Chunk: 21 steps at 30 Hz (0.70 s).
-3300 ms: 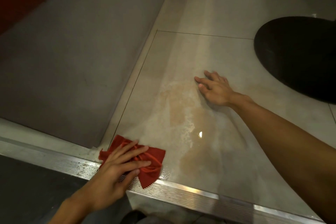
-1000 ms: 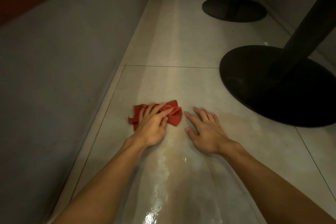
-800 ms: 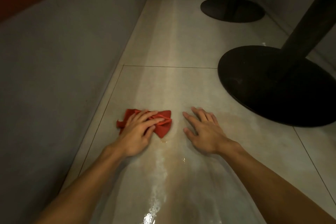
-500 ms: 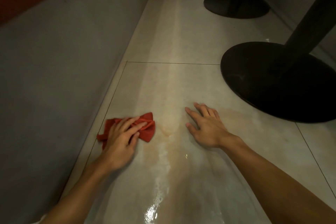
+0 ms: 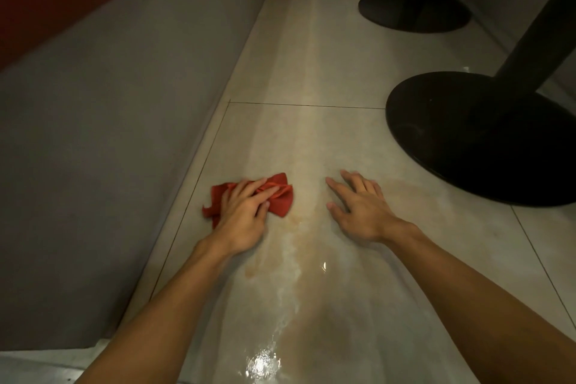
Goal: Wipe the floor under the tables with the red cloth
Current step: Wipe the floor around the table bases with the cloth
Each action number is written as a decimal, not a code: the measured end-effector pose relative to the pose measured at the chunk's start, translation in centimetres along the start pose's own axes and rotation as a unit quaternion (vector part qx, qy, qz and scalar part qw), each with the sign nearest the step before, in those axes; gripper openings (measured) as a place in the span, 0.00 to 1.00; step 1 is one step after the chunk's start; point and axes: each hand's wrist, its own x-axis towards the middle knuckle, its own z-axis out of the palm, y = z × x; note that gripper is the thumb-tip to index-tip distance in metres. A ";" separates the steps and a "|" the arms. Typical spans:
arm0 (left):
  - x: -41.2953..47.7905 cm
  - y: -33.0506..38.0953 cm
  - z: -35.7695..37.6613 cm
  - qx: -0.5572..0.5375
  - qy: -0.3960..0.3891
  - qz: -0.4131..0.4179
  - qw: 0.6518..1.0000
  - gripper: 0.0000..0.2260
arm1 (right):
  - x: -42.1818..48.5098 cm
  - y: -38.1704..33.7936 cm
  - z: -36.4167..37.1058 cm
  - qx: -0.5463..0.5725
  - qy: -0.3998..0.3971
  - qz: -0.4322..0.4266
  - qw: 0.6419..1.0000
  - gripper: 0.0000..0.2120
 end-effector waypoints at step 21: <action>-17.3 -1.4 -0.9 -0.021 -0.022 0.091 0.995 0.19 | 0.5 0.1 0.5 -0.021 0.010 0.012 1.000 0.28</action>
